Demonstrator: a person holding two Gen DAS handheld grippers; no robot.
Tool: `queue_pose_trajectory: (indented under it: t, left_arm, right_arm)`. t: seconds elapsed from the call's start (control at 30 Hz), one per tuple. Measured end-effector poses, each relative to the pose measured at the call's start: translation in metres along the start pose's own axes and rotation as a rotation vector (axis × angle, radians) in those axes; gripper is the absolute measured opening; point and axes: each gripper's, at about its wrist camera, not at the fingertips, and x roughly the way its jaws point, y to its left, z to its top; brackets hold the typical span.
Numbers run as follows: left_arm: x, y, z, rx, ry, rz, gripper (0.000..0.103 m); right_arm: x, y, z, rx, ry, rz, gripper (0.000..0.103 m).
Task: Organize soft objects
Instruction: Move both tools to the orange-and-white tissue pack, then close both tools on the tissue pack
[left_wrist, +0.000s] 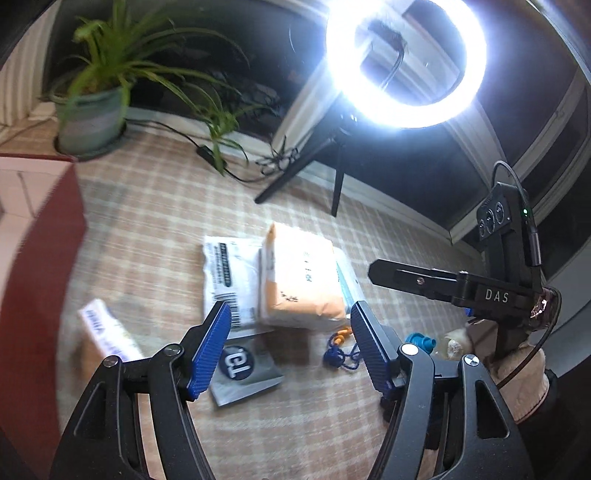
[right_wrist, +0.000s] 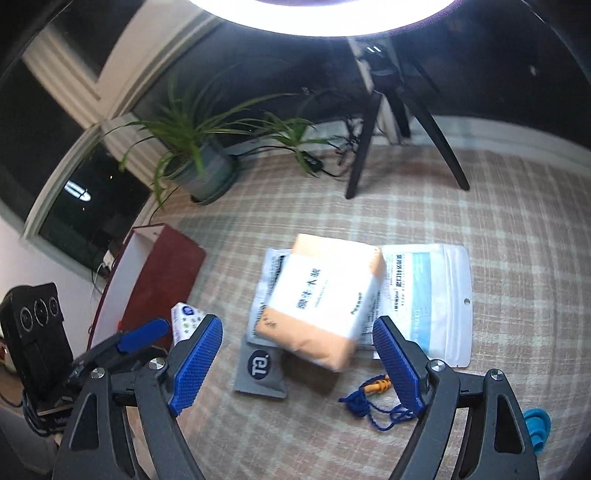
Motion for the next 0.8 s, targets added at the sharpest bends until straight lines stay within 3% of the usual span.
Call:
queue_pose_trajectory:
  t: [0.4,0.8]
  left_arm:
    - [0.052,-0.002,0.012,0.009,0.092,-0.013,0.067]
    - [0.088,-0.001,0.016,0.038,0.148,-0.014,0.065]
  right_arm:
    - [0.035,-0.029,0.009,0.088,0.07,0.05,0.079]
    - [0.062,-0.047,0.014,0.158,0.134,0.098,0.066]
